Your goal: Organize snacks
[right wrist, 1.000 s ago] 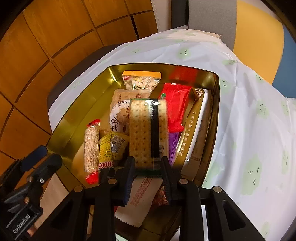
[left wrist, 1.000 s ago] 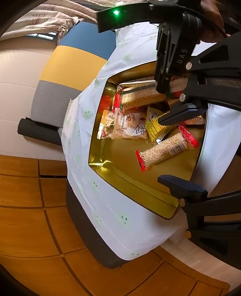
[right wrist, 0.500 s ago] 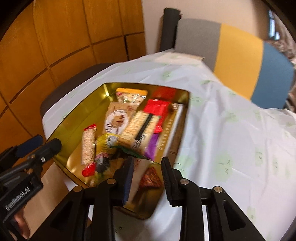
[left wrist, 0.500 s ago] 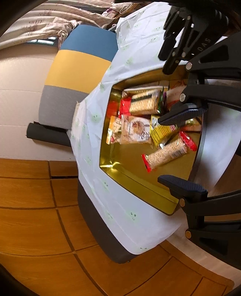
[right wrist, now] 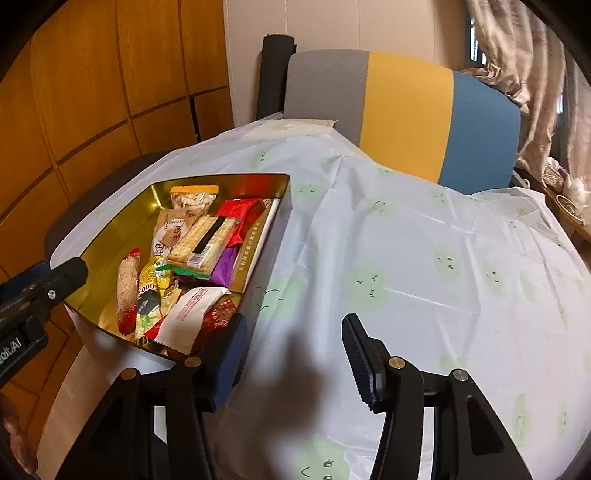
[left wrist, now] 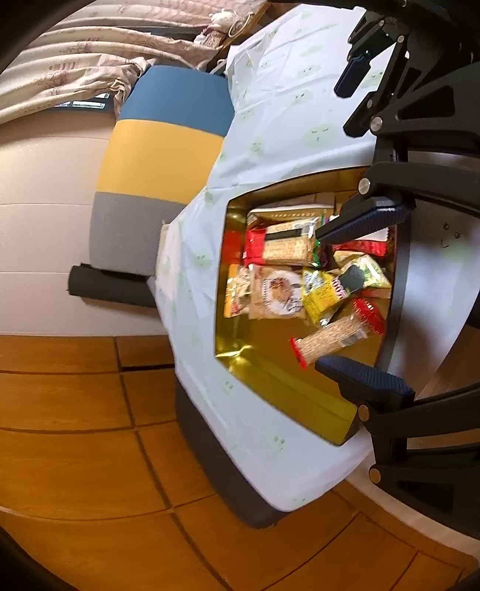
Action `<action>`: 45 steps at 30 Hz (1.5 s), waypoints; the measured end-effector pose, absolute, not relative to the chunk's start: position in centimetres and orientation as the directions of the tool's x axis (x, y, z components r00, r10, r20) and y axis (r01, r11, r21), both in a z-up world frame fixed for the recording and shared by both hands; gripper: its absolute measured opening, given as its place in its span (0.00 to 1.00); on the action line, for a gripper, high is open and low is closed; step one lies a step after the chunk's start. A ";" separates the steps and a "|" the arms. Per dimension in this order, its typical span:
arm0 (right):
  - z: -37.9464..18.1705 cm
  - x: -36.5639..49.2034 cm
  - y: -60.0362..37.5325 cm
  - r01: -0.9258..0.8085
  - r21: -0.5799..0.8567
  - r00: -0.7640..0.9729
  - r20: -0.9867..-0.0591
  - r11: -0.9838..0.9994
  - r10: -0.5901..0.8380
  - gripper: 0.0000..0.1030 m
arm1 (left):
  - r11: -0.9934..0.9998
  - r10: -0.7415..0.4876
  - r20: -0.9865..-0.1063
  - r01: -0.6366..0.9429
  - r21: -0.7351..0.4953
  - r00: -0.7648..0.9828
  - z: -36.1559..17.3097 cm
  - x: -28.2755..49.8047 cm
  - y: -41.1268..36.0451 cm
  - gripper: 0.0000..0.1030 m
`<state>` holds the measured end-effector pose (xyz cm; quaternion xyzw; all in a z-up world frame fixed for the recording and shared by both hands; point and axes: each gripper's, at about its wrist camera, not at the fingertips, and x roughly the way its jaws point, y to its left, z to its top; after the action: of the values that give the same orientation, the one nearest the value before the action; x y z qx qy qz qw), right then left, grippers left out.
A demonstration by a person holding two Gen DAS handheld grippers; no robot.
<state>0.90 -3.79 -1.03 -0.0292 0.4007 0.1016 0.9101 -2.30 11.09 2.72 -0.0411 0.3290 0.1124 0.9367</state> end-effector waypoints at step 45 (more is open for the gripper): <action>-1.2 0.0 -4.0 -0.198 0.020 0.675 -0.722 0.980 0.152 0.58 | 0.962 0.238 -0.585 -0.272 0.031 0.775 3.8 -3.2 10.8 0.62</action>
<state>-0.02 -4.00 -1.22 -0.0298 0.3913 0.0957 0.9148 -3.17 10.79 3.79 -0.0278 0.3068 0.1355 0.9417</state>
